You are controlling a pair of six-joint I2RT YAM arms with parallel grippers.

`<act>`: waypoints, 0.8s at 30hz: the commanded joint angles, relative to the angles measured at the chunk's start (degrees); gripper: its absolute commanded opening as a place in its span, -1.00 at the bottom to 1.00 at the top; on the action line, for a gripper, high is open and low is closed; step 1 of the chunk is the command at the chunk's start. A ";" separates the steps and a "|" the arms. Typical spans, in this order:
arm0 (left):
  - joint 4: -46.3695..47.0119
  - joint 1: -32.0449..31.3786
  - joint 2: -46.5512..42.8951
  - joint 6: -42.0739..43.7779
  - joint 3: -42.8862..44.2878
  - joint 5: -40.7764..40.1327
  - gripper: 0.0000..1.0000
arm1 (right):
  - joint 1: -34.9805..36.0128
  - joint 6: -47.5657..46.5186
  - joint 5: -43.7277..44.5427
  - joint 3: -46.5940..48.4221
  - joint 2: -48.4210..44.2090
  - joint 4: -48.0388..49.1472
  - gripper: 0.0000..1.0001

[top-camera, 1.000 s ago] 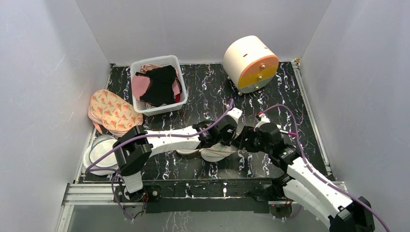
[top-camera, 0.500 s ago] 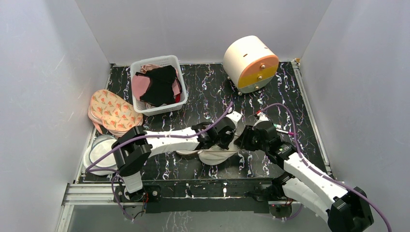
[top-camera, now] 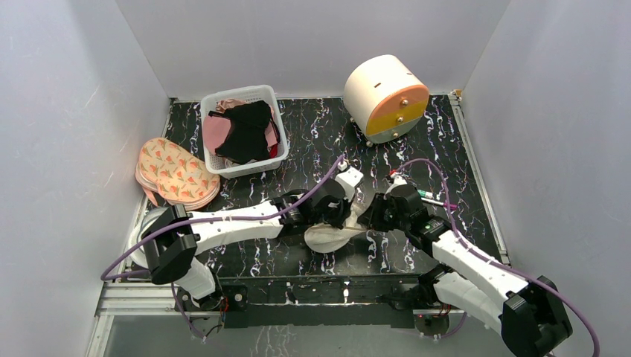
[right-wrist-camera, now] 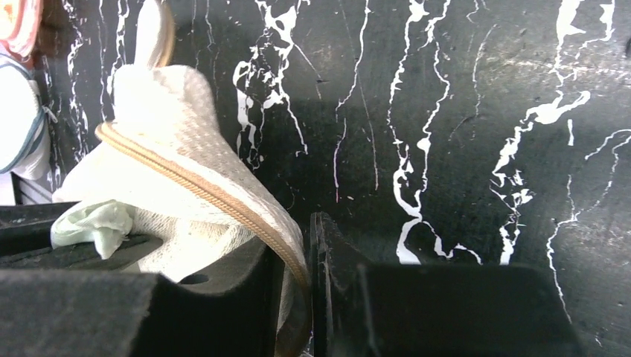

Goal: Unzip the laundry bag and remove the bra

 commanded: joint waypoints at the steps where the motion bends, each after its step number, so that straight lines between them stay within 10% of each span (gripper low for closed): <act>1: 1.11 0.15 -0.79 -0.24 2.33 -4.05 -1.00 | 0.21 -1.07 -2.54 0.08 -1.73 3.19 -0.67; 24: -4.43 0.50 8.70 -7.40 9.13 -2.37 -0.64 | 0.31 -1.43 -3.46 -0.08 -2.70 2.61 -0.66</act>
